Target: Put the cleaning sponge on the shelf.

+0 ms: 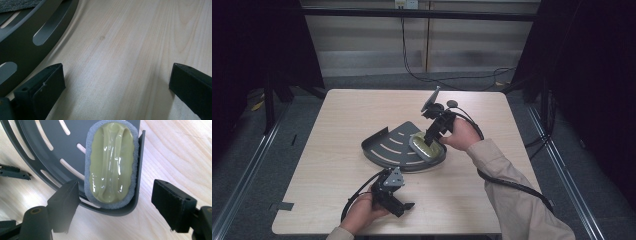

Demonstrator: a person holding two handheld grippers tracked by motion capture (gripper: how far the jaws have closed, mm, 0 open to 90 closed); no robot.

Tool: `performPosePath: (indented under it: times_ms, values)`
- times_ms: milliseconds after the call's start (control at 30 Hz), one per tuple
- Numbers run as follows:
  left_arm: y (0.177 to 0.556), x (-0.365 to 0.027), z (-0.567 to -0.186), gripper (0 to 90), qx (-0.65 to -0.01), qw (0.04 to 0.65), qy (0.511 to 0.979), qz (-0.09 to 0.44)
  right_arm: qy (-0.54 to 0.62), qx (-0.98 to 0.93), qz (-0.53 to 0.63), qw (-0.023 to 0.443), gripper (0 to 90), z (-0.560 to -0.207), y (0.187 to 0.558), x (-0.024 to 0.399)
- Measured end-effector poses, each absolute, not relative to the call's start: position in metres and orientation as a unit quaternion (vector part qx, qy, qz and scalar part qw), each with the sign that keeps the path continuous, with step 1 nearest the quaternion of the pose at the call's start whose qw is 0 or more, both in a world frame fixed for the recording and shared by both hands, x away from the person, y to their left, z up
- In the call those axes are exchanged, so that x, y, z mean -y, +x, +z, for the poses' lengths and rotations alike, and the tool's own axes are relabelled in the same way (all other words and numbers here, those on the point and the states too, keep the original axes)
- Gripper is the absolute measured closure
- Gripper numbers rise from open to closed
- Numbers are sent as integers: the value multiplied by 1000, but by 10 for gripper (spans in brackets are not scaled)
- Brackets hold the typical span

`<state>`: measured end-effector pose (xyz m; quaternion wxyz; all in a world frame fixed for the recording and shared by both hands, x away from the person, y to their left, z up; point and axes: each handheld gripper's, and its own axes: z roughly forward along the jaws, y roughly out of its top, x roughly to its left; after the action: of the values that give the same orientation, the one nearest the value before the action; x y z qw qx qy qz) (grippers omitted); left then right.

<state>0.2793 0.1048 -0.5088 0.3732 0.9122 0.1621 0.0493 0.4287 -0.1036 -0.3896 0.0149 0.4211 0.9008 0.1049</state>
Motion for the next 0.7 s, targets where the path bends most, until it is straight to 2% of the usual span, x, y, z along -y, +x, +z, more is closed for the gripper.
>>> performPosePath:
  times_ms: [700]
  values:
    - [279, -105, -509, 0, -162, 374, 912, 49, 401, -909, 114, 17, 178, -376, 414, 128]
